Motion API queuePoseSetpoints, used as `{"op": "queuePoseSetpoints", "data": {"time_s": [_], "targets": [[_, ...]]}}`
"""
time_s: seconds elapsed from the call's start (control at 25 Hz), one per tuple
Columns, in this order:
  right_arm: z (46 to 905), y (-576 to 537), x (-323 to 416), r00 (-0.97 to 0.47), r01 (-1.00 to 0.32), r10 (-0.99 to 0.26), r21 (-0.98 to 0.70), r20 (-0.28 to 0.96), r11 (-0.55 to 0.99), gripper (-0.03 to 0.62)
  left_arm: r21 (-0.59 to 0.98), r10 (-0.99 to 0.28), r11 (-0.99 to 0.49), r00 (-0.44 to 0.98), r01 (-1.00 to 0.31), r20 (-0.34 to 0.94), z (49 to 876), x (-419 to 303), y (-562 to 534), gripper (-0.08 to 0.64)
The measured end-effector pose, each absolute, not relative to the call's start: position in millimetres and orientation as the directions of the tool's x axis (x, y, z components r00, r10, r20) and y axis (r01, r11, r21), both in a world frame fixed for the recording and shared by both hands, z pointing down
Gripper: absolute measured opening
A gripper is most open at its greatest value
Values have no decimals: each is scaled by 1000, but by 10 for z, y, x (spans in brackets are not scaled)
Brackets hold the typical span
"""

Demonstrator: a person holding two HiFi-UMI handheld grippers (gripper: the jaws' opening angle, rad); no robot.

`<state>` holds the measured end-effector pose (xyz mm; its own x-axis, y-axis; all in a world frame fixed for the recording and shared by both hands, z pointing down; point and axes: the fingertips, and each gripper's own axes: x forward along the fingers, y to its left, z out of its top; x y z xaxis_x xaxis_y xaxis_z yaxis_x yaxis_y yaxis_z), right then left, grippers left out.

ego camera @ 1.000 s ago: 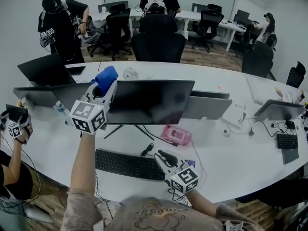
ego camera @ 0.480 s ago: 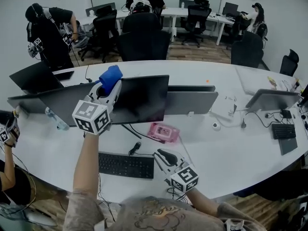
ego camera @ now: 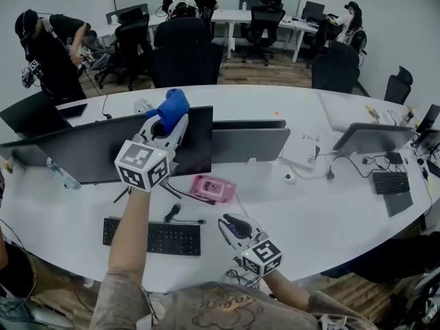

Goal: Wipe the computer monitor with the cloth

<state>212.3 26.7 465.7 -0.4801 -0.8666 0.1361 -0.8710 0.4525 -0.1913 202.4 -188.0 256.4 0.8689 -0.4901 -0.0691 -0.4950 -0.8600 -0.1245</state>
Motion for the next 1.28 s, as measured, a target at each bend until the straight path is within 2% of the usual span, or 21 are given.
{"op": "queuePoseSetpoints", "data": {"time_s": [0.32, 0.6, 0.96, 1.28], "targets": [[4680, 351, 2346, -433, -895, -889, -187, 147, 405, 67, -122, -406, -904, 912, -410, -59, 2640, 2559, -1709, 49], [4643, 348, 2372, -407, -906, -902, -189, 144, 379, 67, -129, -380, -914, 923, -384, -52, 2635, 2612, -1666, 49], [4612, 309, 2195, -418, -903, -897, -173, 141, 393, 67, -133, -388, -907, 915, -400, -108, 2533, 2191, -1517, 49], [4602, 221, 1692, -479, -875, -864, -156, 153, 457, 67, -108, -454, -875, 877, -472, -156, 2447, 1346, -1531, 49]]}}
